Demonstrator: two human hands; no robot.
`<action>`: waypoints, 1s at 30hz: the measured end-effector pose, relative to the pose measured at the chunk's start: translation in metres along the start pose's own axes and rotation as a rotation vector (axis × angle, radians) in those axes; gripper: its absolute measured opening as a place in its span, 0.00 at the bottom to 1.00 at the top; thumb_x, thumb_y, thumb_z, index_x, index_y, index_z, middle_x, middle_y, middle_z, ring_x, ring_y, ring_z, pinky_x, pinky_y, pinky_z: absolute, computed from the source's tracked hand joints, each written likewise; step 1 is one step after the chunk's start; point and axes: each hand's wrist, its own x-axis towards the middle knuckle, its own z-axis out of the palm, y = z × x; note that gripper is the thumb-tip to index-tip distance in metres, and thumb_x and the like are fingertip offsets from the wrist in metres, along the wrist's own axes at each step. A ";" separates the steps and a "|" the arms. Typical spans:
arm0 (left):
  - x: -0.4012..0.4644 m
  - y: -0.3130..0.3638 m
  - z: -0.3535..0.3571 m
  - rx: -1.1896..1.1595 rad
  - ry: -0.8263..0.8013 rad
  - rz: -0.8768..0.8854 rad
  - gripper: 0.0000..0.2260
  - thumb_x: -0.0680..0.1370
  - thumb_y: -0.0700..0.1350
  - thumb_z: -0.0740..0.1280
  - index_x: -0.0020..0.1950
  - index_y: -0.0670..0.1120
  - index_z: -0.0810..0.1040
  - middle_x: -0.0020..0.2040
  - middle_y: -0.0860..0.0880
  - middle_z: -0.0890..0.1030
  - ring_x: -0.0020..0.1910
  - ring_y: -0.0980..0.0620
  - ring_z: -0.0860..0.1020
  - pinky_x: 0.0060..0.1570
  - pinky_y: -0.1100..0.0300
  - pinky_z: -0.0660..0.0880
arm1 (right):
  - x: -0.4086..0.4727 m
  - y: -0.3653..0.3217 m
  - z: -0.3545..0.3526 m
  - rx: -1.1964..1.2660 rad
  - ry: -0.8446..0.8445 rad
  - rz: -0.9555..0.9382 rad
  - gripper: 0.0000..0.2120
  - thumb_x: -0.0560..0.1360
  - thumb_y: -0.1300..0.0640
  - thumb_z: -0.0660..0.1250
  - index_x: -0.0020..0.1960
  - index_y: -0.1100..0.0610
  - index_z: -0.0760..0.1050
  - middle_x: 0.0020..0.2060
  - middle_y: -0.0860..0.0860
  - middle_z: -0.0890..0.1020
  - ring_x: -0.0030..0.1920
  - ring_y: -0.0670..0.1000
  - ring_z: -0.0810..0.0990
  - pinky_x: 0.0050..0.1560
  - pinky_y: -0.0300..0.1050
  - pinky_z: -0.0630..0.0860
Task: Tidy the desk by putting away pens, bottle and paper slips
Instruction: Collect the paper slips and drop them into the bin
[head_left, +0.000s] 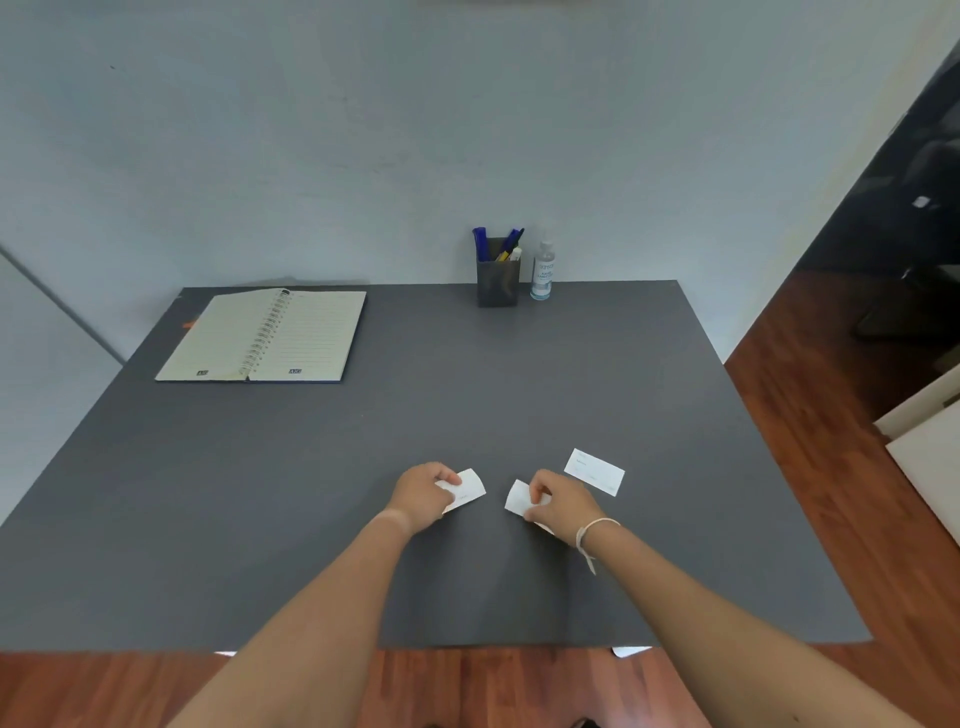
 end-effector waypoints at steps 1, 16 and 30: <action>0.001 0.002 -0.001 -0.021 -0.006 0.000 0.12 0.74 0.32 0.59 0.44 0.48 0.77 0.50 0.44 0.74 0.42 0.47 0.73 0.42 0.58 0.75 | 0.000 -0.003 -0.003 0.059 0.003 0.020 0.15 0.70 0.63 0.67 0.32 0.50 0.66 0.35 0.48 0.72 0.36 0.51 0.70 0.32 0.37 0.67; 0.002 0.039 -0.019 -0.365 -0.097 0.015 0.11 0.76 0.32 0.59 0.53 0.44 0.76 0.49 0.44 0.76 0.42 0.49 0.75 0.36 0.62 0.75 | 0.010 -0.058 -0.027 0.466 0.036 -0.025 0.11 0.72 0.68 0.64 0.51 0.55 0.72 0.45 0.53 0.75 0.36 0.47 0.75 0.23 0.35 0.74; -0.006 0.051 -0.007 -0.481 -0.234 0.001 0.08 0.78 0.35 0.61 0.54 0.44 0.76 0.45 0.46 0.79 0.40 0.52 0.78 0.38 0.64 0.77 | 0.009 -0.052 -0.010 0.418 0.215 -0.012 0.08 0.72 0.64 0.67 0.46 0.53 0.71 0.41 0.50 0.75 0.34 0.47 0.72 0.32 0.38 0.70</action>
